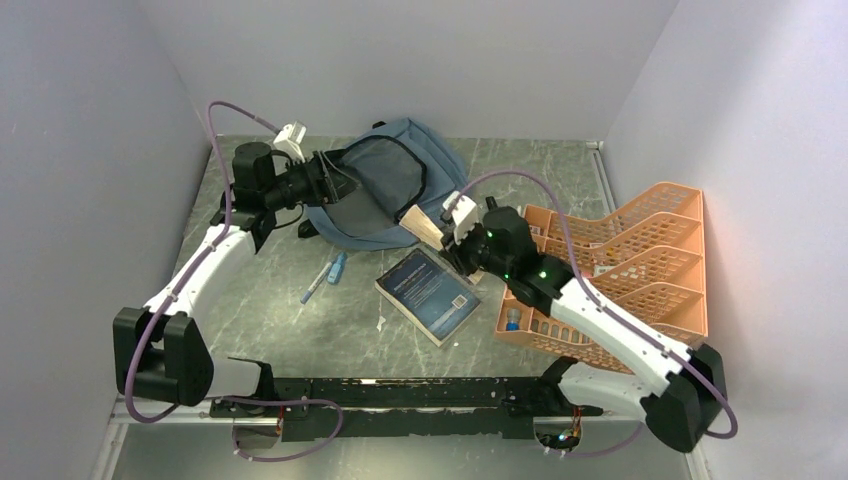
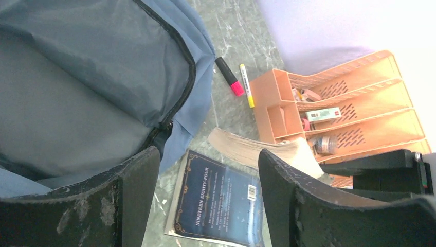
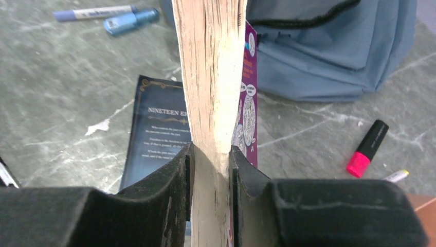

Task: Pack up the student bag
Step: Pick up the book from the center of the board, then place the book in the student bag.

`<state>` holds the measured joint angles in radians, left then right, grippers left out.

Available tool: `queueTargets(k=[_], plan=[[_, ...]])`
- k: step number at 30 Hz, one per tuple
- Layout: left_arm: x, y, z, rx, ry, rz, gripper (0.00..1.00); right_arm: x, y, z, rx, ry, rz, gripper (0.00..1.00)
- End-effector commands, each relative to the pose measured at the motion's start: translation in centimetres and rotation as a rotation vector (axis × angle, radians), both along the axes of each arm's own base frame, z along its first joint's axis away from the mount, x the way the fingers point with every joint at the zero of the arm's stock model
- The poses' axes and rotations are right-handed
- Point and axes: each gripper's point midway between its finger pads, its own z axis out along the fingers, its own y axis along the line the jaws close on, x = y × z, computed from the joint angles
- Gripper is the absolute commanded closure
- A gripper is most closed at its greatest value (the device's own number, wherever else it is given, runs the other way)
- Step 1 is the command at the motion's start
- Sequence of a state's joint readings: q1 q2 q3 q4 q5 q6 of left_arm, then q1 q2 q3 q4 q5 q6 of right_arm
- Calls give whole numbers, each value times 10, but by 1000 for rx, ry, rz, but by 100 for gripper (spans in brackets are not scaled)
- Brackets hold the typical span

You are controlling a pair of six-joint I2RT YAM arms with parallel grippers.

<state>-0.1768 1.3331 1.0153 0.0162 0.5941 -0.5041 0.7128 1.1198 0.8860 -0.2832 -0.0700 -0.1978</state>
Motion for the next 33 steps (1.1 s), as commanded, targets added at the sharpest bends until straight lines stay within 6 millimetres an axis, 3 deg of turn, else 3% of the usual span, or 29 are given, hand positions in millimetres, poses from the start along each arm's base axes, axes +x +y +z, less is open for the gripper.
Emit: queueTargets(k=[1, 12, 21, 33], plan=[[-18, -9, -2, -92, 140, -33, 25, -7, 13, 44, 205, -163, 58, 100], [-70, -34, -47, -177, 536, 65, 15, -15, 36, -4, 50, -358, 211, 100], [-109, -26, -106, -163, 752, 160, 13, -31, 49, -23, 41, -418, 287, 100], [-125, -45, -129, -286, 909, 143, 12, -45, 73, -35, 38, -434, 336, 100]])
